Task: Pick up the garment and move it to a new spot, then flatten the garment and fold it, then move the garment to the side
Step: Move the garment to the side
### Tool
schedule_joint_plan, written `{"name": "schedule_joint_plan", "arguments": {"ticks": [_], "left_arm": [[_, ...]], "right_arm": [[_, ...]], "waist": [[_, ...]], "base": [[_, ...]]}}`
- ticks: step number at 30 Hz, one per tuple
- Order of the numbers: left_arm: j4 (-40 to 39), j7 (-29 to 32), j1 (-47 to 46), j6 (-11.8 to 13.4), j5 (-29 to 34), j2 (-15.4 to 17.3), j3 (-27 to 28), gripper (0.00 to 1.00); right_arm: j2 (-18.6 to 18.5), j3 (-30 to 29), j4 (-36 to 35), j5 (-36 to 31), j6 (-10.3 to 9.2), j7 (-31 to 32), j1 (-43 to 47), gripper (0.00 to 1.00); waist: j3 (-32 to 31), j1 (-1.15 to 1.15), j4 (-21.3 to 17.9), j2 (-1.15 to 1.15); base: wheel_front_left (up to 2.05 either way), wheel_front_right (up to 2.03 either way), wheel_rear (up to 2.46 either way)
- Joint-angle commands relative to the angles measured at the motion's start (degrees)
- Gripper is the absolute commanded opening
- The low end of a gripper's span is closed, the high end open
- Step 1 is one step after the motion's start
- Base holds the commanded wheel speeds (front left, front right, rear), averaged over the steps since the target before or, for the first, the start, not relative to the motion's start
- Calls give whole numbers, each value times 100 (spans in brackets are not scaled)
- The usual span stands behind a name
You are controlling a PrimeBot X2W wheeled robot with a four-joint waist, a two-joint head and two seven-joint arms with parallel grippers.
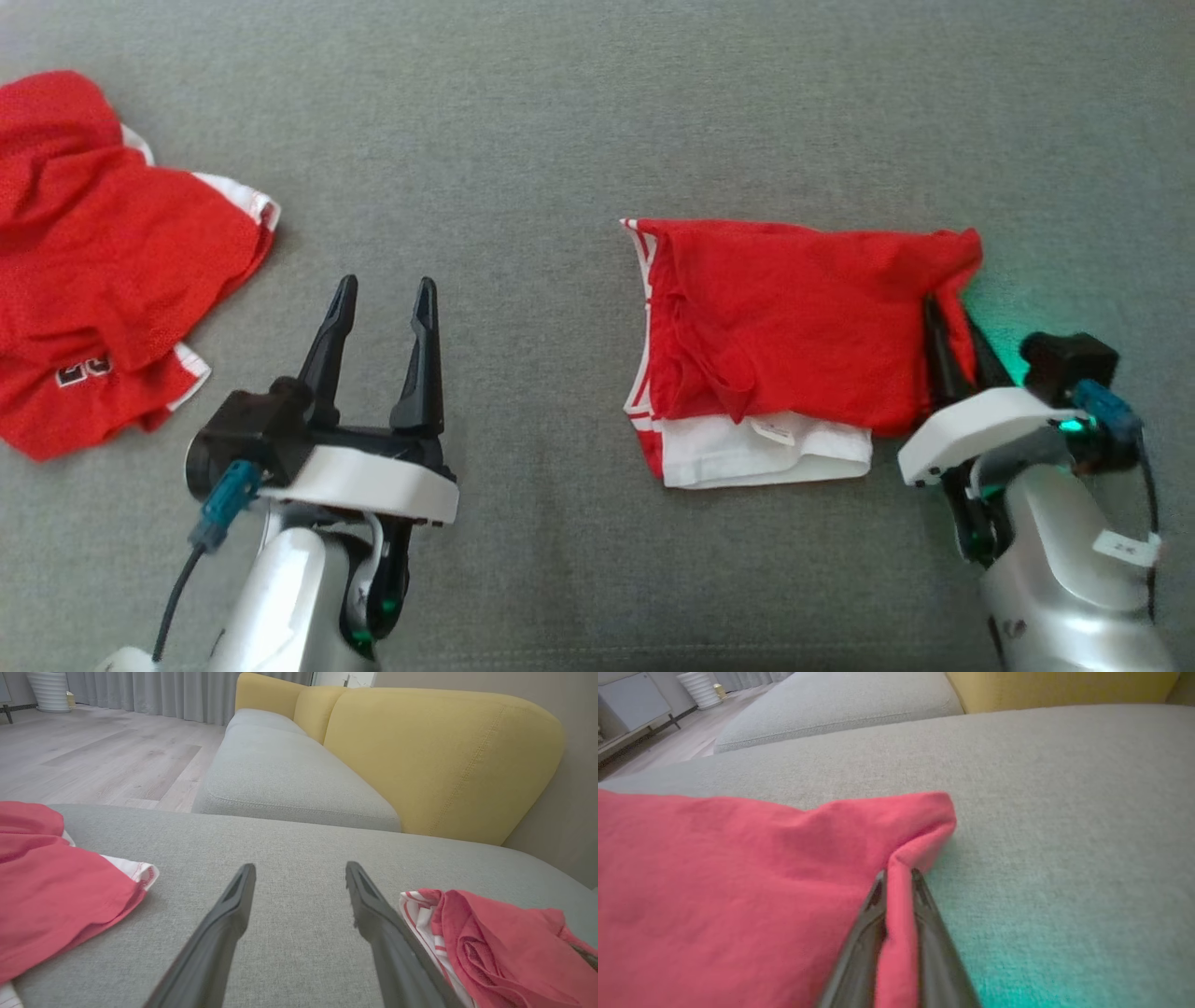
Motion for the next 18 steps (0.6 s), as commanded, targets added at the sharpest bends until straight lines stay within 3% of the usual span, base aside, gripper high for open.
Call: {"name": "schedule_joint_plan", "arguments": {"ticks": [1,7,12,13,18], "left_arm": [[-151,-69,-243,2,54,25,151,100],[-160,-69,-213,-3,17,25,185,100],[-197,-69,-246,-39,52,25,200,100],[-197,-69,-246,-39,52,25,200,100],[-234,-69,-403,-107,143,25,214,100]], "right_arm": [[-107,221,-115,-130,-5,-130,-161,0],[-605,621,-470,-715,-5,-365,-490,0],[-1344,924,-837,-796,-5,-178,-804,0],[-1344,924,-837,-796,-5,-178,-804,0],[-2312,889,-924,-460,-5,160,-1068,0]], "waist": [[-34,-1,-54,0],[-136,-1,-306,0],[-44,-1,-529,0],[-44,-1,-529,0],[219,-1,-654,0]], "base": [[0,0,0],[0,0,0],[0,0,0],[0,0,0],[0,0,0]]}}
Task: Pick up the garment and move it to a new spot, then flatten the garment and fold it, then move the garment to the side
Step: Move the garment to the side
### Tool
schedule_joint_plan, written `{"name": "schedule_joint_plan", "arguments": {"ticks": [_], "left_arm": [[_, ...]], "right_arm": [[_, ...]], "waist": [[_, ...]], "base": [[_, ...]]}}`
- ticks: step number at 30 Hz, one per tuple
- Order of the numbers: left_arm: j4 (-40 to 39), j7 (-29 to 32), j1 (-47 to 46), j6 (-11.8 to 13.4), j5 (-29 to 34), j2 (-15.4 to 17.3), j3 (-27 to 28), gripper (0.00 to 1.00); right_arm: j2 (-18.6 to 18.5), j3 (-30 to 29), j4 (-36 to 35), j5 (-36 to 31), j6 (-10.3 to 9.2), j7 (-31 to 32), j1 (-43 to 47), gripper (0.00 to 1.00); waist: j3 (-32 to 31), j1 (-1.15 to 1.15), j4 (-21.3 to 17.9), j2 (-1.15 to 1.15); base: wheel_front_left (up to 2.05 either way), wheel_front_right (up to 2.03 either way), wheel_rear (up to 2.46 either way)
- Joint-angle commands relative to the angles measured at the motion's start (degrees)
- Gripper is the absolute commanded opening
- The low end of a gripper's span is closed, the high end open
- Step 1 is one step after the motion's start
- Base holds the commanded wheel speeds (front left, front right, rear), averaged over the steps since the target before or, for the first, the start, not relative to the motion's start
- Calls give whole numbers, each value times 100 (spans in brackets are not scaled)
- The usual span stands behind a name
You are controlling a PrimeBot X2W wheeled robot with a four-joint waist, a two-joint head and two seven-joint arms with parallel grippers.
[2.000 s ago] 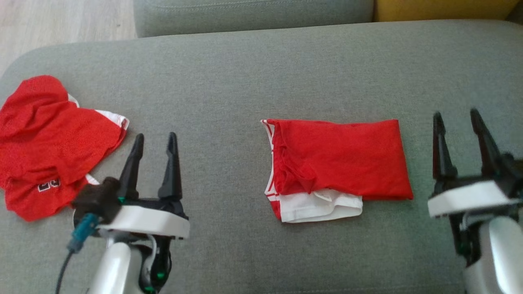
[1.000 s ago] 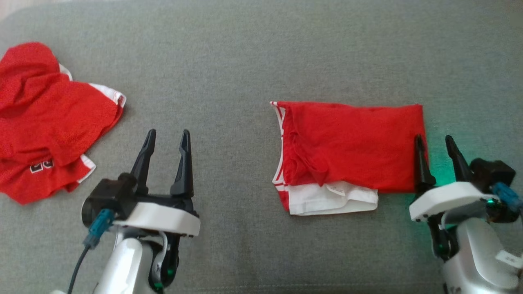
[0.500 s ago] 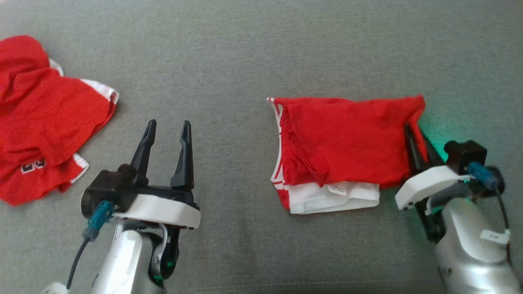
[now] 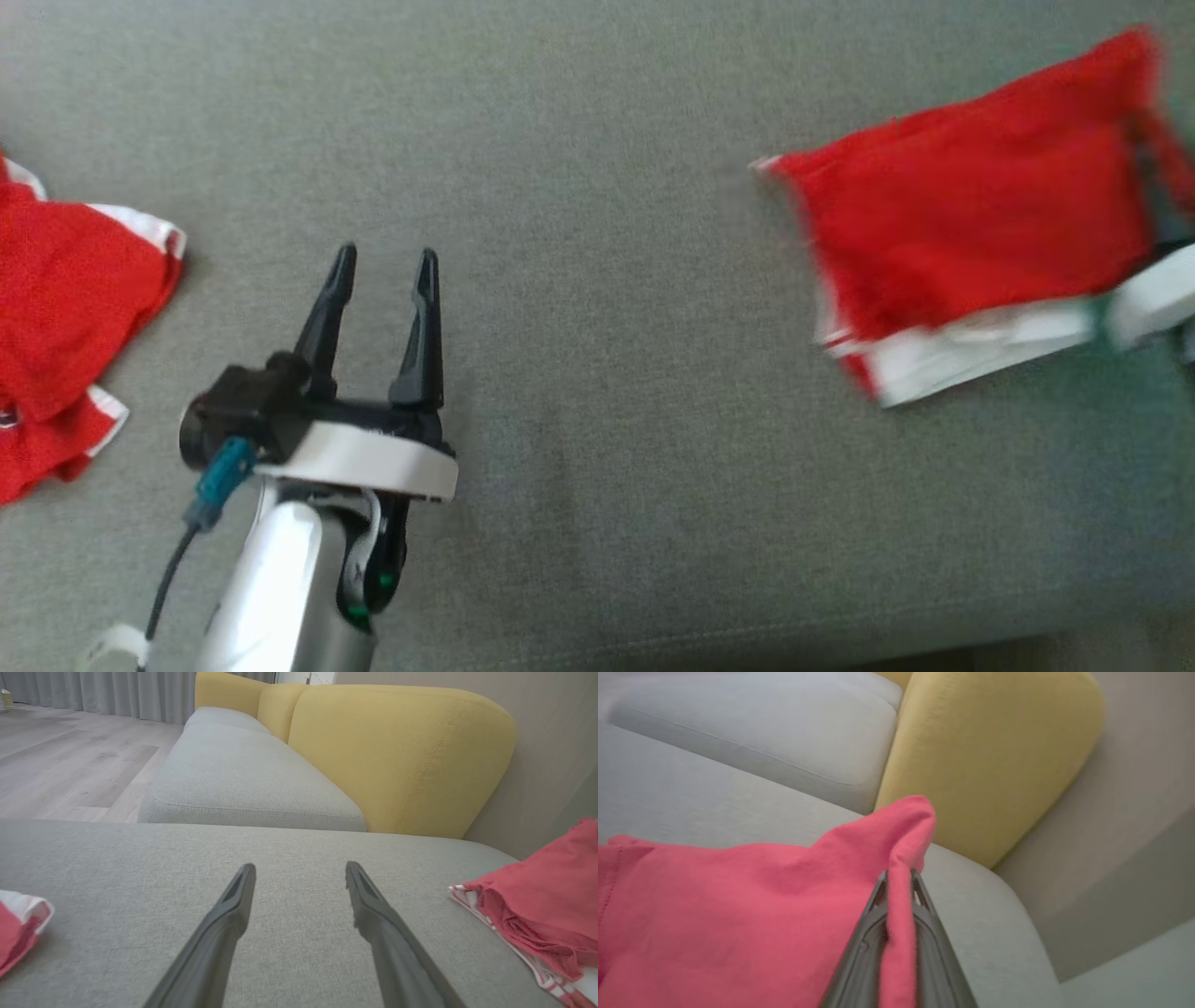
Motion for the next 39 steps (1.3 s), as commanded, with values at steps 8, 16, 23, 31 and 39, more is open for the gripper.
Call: {"name": "schedule_joint_plan", "arguments": {"ticks": [8,16,23,31,39], "left_arm": [[-242,-69,-489,-80,140,25,219,100],[-188,-69,-644,-129,144,25,224,100],[-82,-69,-624,-136,100,25,261,100],[-181,-69,-381,-27,-40,25,379,100],[-260,-69,-59,26,-81,25,400,100]], "right_arm": [[-901,-1041,78,80,-5,246,-370,0],[-654,-1845,15,-74,-5,279,-354,100],[-315,-2002,-388,-234,-5,284,-284,100],[588,-1426,-1102,-51,-5,142,23,100],[1301,-1097,-1482,125,-5,-124,619,100]], "waist": [[545,0,-75,0],[765,0,1,0],[588,0,80,0],[-252,0,218,0],[-820,0,421,0]], "base": [[0,0,0],[0,0,0],[0,0,0],[0,0,0],[0,0,0]]}}
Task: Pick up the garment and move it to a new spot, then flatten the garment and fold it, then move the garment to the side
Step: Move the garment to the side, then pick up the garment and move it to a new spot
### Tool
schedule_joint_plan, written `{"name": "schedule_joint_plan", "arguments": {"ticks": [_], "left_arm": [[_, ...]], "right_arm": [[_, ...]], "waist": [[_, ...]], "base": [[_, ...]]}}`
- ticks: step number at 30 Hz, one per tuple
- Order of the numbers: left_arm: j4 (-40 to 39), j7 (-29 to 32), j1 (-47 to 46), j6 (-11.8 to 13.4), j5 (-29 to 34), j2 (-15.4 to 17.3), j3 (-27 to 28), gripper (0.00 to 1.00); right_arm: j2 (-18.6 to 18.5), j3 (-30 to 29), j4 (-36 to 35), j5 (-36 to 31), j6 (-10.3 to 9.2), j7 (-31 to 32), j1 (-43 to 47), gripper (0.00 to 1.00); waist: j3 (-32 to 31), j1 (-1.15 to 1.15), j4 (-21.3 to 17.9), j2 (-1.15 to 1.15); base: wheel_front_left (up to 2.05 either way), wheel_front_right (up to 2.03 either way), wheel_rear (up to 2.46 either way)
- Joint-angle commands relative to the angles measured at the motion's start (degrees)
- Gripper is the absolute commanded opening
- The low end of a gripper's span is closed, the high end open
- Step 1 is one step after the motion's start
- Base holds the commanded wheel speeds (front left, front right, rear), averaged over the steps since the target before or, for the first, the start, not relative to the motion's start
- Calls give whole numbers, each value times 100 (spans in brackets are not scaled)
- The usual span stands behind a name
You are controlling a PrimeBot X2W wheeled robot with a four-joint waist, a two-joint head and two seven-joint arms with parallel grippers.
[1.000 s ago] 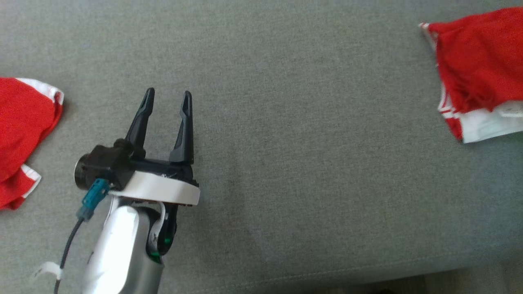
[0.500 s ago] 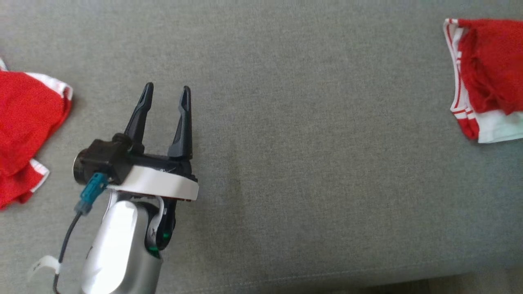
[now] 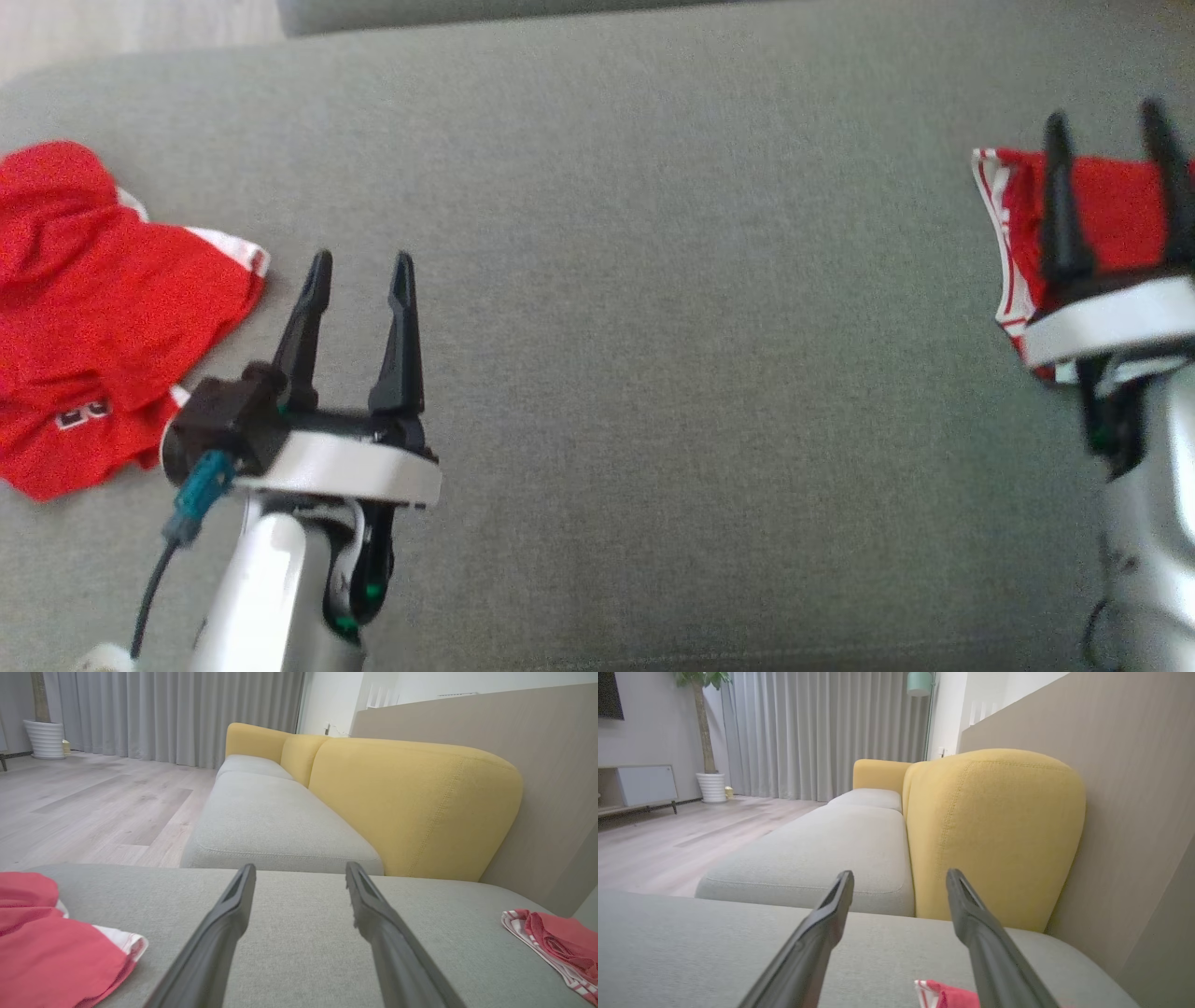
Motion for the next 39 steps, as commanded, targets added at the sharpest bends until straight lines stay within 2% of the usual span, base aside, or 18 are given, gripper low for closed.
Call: {"name": "schedule_joint_plan", "arguments": {"ticks": [1,6,10,17,27,33,39], "left_arm": [[-201,-29,-41,21,-5,42,207,100],[-156,-29,355,37,-5,42,227,100],[-125,-29,664,82,-89,42,187,100],[-53,-29,897,143,-249,42,100,100],[-46,-29,861,176,-279,42,119,100],[-64,-29,823,228,-293,42,119,100],[-122,-29,854,281,-289,42,191,100]], "right_arm": [[45,109,-225,44,-5,-65,37,100],[607,94,-350,21,-5,-167,612,100],[864,-57,-397,9,-5,-248,1095,100],[966,-150,-340,-3,-5,-364,1673,100],[970,-72,-280,100,-5,-451,1710,100],[970,53,-319,50,-5,-447,1743,100],[970,336,-373,52,-5,-404,1835,100]], "waist": [[-211,0,116,0],[-533,0,141,0],[-703,0,149,0],[-787,0,159,0],[-792,0,219,0],[-836,0,573,0],[-924,0,1219,0]], "base": [[0,0,0],[0,0,0],[0,0,0],[0,0,0],[0,0,0],[0,0,0],[0,0,0]]}}
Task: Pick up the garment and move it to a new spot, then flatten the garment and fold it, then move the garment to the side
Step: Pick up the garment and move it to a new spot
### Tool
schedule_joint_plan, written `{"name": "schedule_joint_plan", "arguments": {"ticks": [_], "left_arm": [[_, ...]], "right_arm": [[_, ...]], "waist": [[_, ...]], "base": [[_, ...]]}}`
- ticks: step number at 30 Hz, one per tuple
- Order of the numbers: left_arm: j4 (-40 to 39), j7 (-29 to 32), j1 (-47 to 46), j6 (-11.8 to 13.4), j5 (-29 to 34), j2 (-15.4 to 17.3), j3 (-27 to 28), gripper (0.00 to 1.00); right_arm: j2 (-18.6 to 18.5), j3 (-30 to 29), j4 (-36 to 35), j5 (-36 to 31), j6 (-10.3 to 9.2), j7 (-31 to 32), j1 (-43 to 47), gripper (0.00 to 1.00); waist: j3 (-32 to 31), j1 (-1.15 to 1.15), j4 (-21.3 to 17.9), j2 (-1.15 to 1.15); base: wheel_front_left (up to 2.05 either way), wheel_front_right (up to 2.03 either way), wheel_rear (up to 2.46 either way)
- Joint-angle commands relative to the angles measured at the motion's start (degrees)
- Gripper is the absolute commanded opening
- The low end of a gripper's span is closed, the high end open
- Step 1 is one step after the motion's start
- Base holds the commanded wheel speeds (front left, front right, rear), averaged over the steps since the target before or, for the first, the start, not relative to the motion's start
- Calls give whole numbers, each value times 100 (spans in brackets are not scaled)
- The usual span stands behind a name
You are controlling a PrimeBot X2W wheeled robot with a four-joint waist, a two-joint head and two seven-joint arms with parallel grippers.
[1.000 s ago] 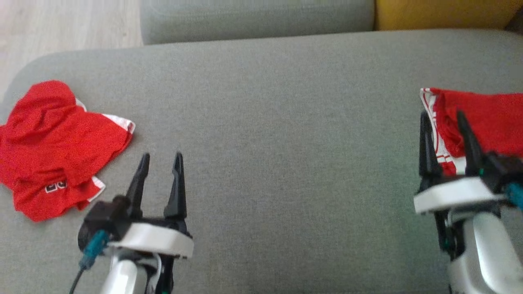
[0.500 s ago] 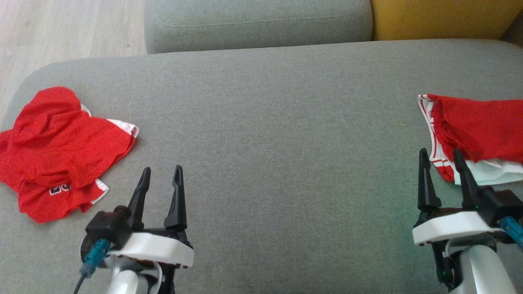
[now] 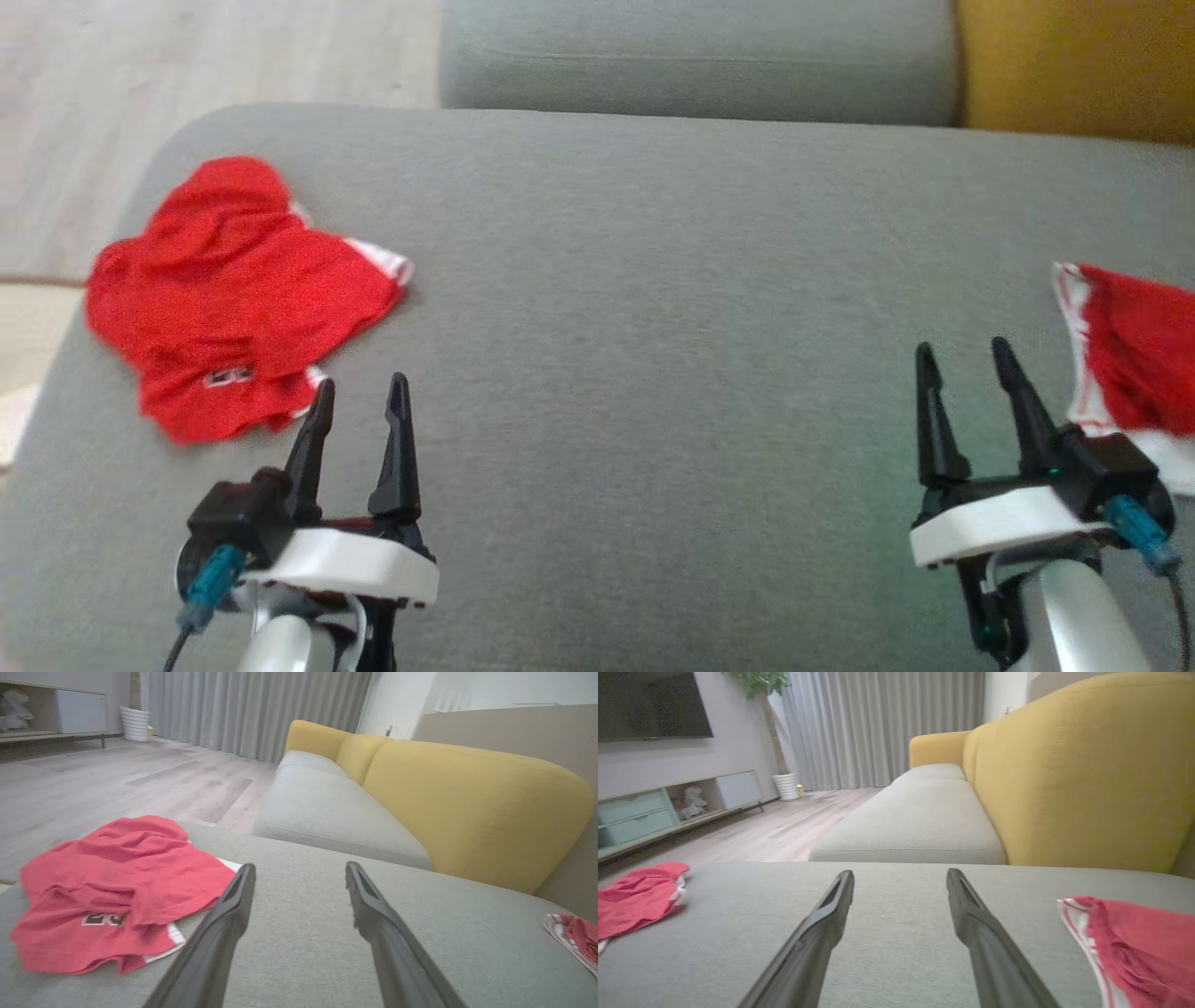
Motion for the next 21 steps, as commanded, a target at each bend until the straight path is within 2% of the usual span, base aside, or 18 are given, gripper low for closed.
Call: {"name": "schedule_joint_plan", "arguments": {"ticks": [1,5,6,9,13,21], "left_arm": [[-218,-29,-168,19,-10,23,235,100],[-258,-29,-115,14,37,23,340,100],[-258,-29,-115,14,37,23,340,100],[-254,-29,-37,-21,95,23,415,100],[-284,-29,56,-28,132,23,522,100],[-603,-29,324,134,92,23,809,100]], "right_arm": [[-16,247,-227,-7,-5,4,-43,100],[-16,486,-254,60,-5,22,4,100],[-16,486,-254,60,-5,22,4,100],[-16,700,-212,128,-5,41,87,100],[-16,920,-175,173,-5,56,99,100],[-16,1535,19,321,-5,101,-277,100]], "waist": [[-80,0,465,0],[-161,0,987,0],[-161,0,987,0],[-272,0,1529,0],[-314,0,1827,0],[-166,0,2017,0]], "base": [[0,0,0],[0,0,0],[0,0,0],[0,0,0],[0,0,0],[0,0,0]]}}
